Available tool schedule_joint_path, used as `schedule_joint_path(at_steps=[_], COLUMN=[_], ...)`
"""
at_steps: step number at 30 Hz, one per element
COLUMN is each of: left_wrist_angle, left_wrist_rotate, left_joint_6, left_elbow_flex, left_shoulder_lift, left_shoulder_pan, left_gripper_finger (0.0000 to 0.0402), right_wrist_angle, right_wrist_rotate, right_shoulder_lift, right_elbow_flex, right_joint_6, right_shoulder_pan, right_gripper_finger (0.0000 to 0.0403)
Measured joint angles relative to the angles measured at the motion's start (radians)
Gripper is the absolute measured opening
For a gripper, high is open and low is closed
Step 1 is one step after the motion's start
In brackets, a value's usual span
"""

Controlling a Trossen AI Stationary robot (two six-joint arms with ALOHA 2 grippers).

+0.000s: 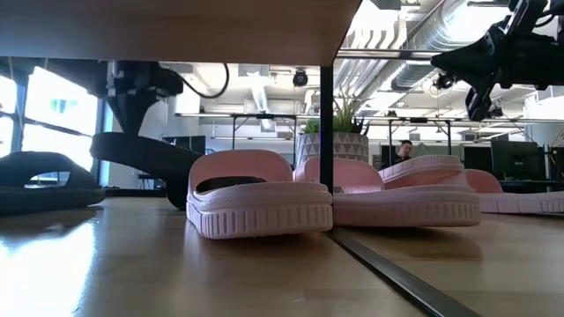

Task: Pick and place slides into the shelf
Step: Put the black slide under the shelf

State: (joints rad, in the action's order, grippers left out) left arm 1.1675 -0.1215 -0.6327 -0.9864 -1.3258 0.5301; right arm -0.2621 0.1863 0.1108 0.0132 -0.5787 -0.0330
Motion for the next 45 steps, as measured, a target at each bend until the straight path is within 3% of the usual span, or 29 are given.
schedule_joint_path(at_steps=[22,31,45], left_wrist_angle=[-0.109,-0.095,-0.1], left_wrist_rotate=[0.088,0.021,0.164], left_joint_6=[-0.076,-0.097,-0.114], left_elbow_flex=[0.182,0.184,0.255], left_shoulder_lift=[-0.099,-0.099,-0.098], left_shoulder_pan=[-0.054,-0.052,-0.076], left_gripper_finger=[0.0003,0.0001,0.0], right_wrist_angle=[0.038,0.04,0.04], right_wrist_rotate=[0.054,0.055,0.054], right_shoulder_lift=[0.001,0.001,0.001], right_elbow_flex=[0.0,0.0,0.0], right_joint_6=[0.038,0.057,0.063], right_shoulder_pan=[0.0,0.0,0.0], right_gripper_finger=[0.0001,0.0001,0.0001])
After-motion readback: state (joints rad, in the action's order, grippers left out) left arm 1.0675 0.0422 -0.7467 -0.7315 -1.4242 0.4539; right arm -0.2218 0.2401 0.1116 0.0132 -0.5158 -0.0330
